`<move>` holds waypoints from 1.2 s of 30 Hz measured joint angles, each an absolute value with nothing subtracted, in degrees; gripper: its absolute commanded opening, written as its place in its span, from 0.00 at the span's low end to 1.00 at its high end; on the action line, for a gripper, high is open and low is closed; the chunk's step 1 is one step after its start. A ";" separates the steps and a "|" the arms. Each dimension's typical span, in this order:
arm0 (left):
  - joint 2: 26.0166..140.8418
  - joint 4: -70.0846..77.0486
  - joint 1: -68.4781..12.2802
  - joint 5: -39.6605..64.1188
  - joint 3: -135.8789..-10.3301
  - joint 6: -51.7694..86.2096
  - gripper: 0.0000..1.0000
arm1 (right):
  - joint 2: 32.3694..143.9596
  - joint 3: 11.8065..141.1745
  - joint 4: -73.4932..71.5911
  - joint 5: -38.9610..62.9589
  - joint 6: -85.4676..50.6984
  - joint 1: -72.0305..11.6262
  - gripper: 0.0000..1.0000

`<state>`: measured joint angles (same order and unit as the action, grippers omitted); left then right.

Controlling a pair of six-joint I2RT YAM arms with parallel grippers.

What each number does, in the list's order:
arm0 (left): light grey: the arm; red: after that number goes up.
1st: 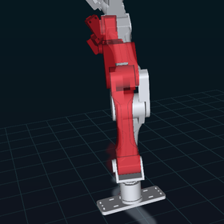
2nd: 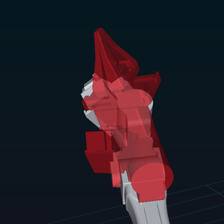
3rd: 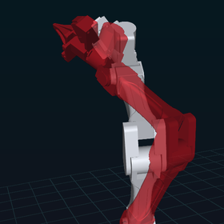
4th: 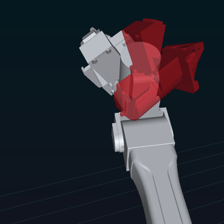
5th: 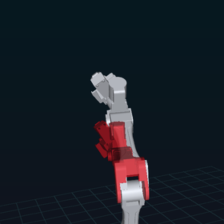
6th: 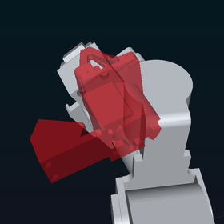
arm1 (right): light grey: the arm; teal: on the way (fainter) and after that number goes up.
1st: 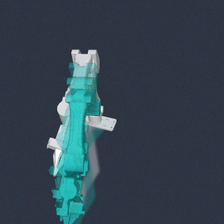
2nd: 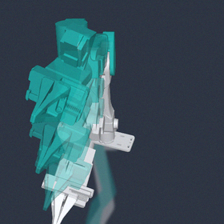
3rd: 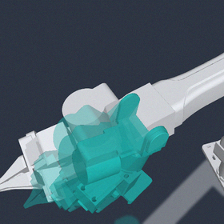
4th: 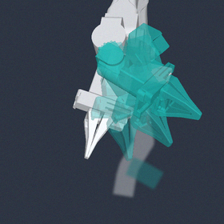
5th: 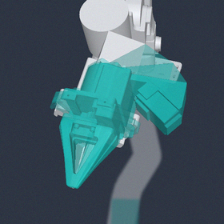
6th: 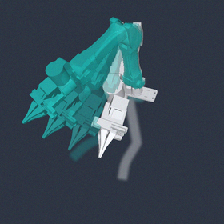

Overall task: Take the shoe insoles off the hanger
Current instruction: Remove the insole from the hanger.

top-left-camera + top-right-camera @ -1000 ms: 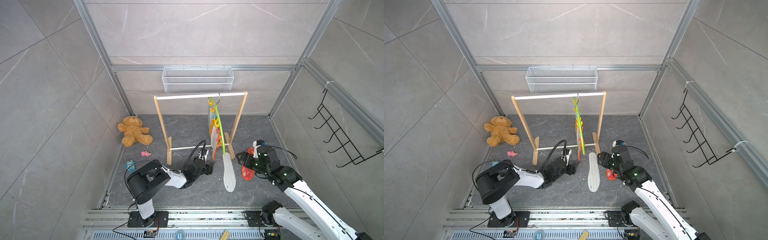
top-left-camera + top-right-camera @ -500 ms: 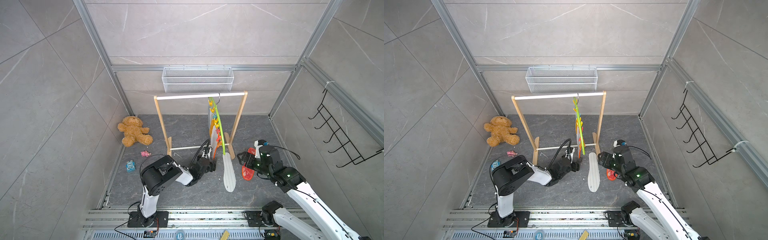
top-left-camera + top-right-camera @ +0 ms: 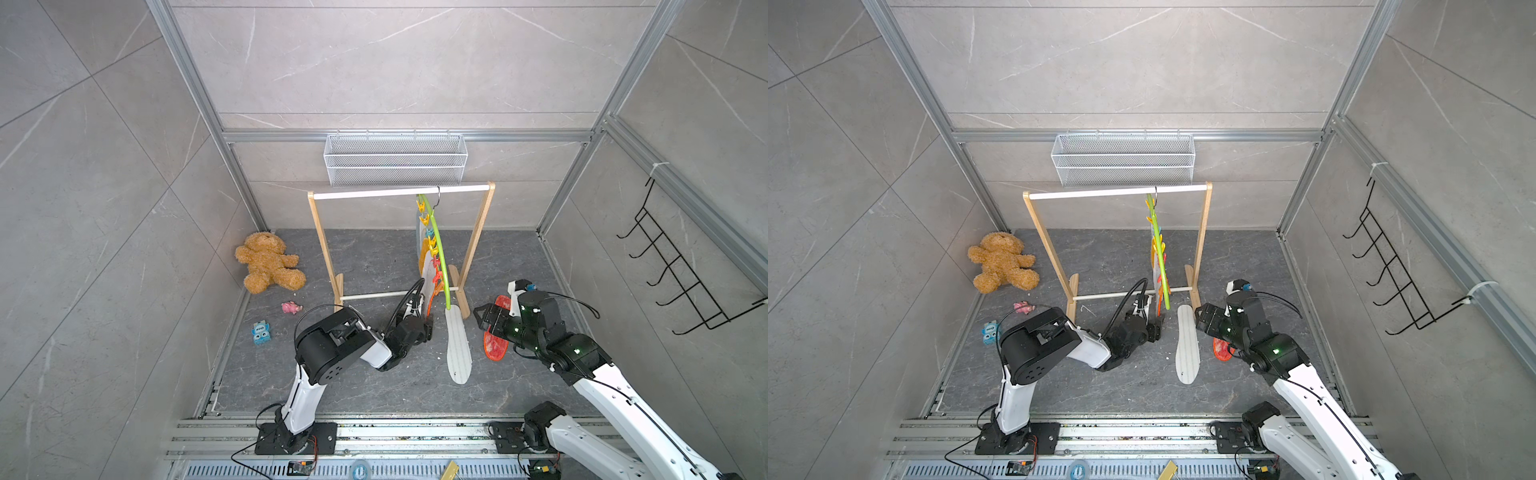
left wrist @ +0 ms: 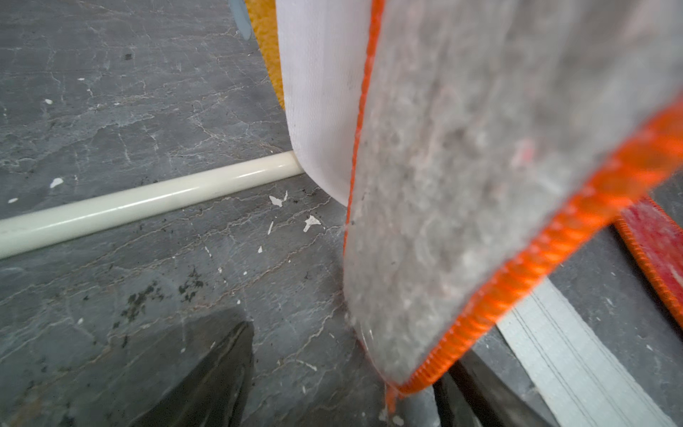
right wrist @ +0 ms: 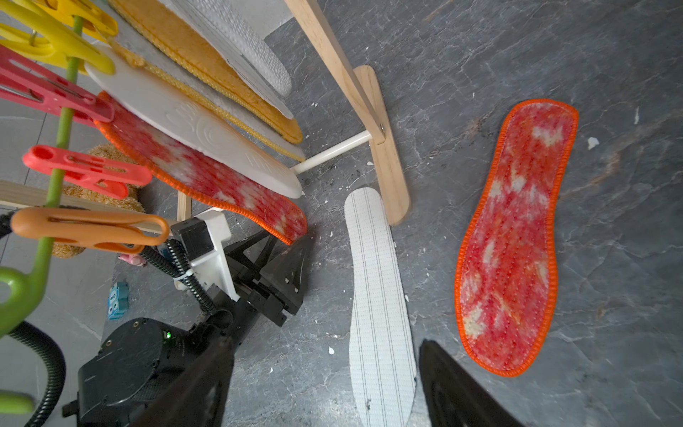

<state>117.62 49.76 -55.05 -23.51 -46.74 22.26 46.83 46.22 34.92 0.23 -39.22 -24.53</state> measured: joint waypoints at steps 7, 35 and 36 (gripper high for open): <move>118.74 49.98 -55.05 -24.05 -48.07 22.83 0.70 | 46.83 46.22 34.87 0.91 -39.40 -24.53 0.81; 118.50 49.74 -55.05 -28.91 -46.57 22.81 0.27 | 47.57 46.19 32.84 3.07 -40.73 -24.53 0.79; 118.34 49.74 -55.05 -29.08 -46.33 22.68 0.26 | 47.57 46.19 32.71 3.18 -40.73 -24.53 0.79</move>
<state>118.34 49.74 -55.05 -29.08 -46.33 22.68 47.57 46.19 32.71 3.18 -40.73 -24.53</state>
